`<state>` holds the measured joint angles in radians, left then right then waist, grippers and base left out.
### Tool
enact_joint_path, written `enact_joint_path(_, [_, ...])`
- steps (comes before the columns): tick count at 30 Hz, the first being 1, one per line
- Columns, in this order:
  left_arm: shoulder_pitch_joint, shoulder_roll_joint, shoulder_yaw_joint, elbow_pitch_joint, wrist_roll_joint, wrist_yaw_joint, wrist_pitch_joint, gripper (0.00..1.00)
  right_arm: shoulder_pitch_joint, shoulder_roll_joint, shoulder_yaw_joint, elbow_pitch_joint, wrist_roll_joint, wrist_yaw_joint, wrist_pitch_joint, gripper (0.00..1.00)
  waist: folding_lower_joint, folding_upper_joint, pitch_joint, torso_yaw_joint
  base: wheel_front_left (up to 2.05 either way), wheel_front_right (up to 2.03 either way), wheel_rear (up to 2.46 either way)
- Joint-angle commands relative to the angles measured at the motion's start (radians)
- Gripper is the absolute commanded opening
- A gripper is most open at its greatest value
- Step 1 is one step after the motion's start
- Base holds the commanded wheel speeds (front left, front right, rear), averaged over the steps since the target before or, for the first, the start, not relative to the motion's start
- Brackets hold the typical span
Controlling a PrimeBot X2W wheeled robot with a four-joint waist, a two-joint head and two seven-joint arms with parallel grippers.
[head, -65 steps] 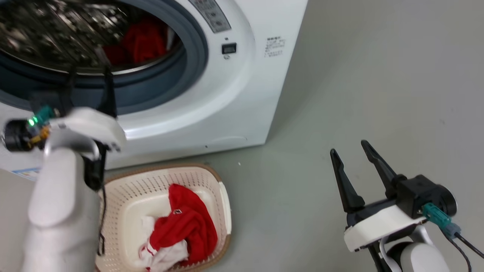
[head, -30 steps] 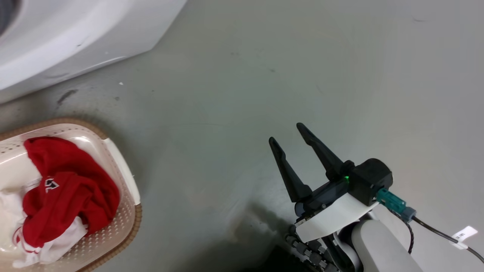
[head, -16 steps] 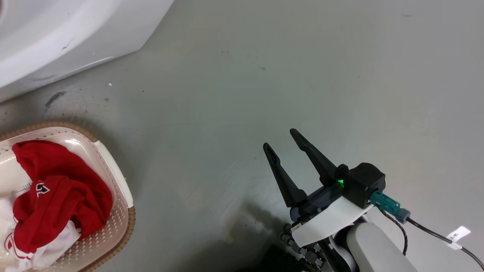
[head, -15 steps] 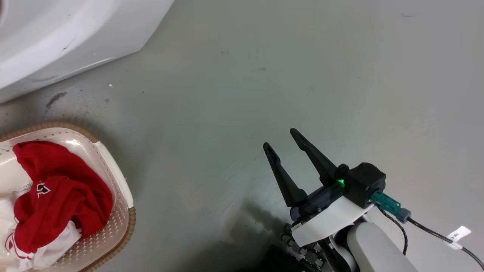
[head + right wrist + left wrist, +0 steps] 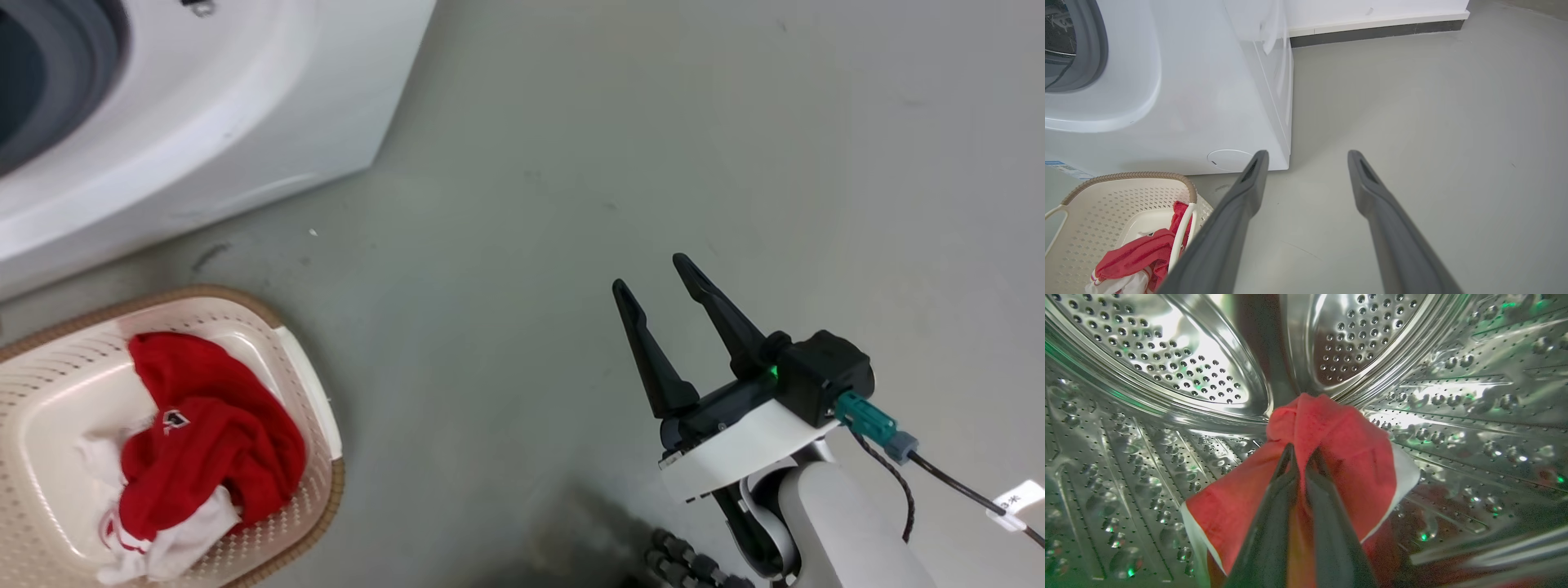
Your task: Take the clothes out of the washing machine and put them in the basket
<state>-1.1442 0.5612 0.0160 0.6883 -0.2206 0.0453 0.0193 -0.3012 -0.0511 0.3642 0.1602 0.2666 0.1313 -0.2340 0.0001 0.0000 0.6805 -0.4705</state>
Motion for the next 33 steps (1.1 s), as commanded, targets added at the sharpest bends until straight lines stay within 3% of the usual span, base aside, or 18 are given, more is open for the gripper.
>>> enact_joint_path(1, [0.049, -0.011, 0.007, 0.009, -0.006, 0.003, -0.047, 0.0, 0.017, 0.002, -0.009, -0.003, -0.011, -0.001, 0.007, 1.0, -0.0001, 0.0, -0.073, 0.034, 0.0, 0.0, 0.0])
enact_joint_path(7, [0.203, -0.074, 0.021, 0.044, -0.045, -0.005, -0.212, 0.0, 0.064, 0.001, -0.052, -0.015, -0.045, -0.001, 0.039, 1.0, -0.0001, 0.0, -0.204, 0.082, 0.0, 0.0, 0.0])
enact_joint_path(11, [0.301, -0.12, 0.022, 0.046, -0.063, -0.013, -0.261, 0.0, 0.1, 0.001, -0.082, -0.028, -0.067, -0.001, 0.068, 1.0, -0.0001, 0.0, -0.284, 0.122, 0.0, 0.0, 0.0])
enact_joint_path(18, [0.446, -0.195, 0.028, -0.021, -0.08, -0.024, -0.285, 0.0, 0.162, 0.001, -0.131, -0.056, -0.096, -0.001, 0.108, 1.0, -0.0001, 0.0, -0.394, 0.188, 0.0, 0.0, 0.0])
enact_joint_path(33, [0.721, -0.324, 0.038, -0.377, -0.064, -0.029, -0.285, 0.0, 0.274, 0.002, -0.22, -0.131, -0.129, -0.001, 0.182, 1.0, -0.0001, 0.0, -0.588, 0.305, 0.0, 0.0, 0.0])
